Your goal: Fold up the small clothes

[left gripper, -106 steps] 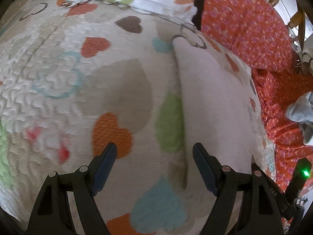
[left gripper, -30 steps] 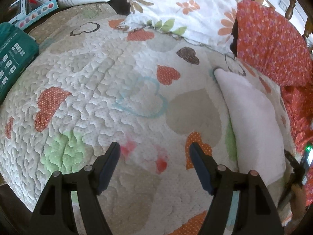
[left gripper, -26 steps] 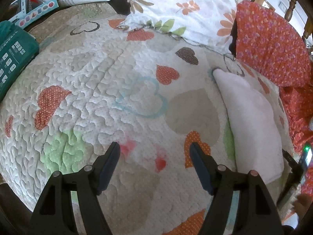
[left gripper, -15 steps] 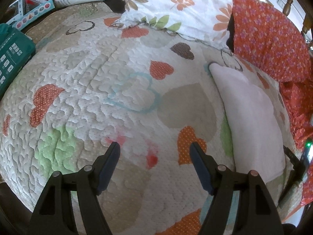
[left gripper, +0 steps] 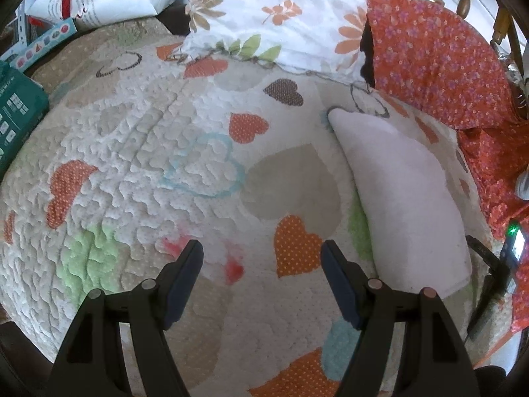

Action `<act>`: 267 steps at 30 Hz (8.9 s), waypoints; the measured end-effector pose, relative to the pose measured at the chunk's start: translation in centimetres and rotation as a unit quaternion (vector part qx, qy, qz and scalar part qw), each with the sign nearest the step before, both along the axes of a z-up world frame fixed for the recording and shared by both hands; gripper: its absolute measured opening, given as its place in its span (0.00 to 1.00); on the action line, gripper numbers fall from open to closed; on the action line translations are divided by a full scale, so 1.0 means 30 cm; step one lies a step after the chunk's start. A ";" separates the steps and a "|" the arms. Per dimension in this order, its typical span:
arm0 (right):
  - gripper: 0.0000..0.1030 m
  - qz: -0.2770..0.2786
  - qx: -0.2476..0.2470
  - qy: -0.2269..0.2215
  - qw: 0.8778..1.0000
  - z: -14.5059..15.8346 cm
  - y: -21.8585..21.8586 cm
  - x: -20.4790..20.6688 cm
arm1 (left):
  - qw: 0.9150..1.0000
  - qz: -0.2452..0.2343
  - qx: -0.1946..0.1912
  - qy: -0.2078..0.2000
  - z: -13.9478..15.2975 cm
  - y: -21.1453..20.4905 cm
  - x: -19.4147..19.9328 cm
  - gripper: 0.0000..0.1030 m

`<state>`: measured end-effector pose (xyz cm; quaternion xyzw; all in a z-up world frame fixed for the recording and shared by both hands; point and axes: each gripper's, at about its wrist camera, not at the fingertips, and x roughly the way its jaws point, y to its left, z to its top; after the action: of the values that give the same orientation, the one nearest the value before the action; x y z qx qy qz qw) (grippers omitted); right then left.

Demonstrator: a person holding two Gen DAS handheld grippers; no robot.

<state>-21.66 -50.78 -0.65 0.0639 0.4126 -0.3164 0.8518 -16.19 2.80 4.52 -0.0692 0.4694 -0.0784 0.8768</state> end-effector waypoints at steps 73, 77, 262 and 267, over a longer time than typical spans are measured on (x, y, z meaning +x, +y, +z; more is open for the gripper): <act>1.00 0.001 0.001 -0.002 1.000 -0.012 0.010 0.027 | 0.991 -0.119 0.061 0.013 -0.086 -0.390 -0.172 0.77; 1.00 0.001 -0.001 0.000 1.000 -0.013 0.011 0.028 | 0.991 -0.117 0.061 0.011 -0.089 -0.391 -0.170 0.77; 0.78 0.167 -0.008 0.036 0.985 0.126 0.702 -0.387 | 0.993 -0.072 0.091 -0.012 -0.060 -0.368 -0.430 1.00; 0.78 0.171 -0.007 0.035 0.985 0.124 0.710 -0.384 | 0.994 -0.073 0.080 0.000 -0.066 -0.360 -0.426 1.00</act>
<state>-33.19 -29.48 3.08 -0.0244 0.4445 -0.1704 0.8791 -28.96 -8.01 2.53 0.0362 0.4778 -0.1045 0.8715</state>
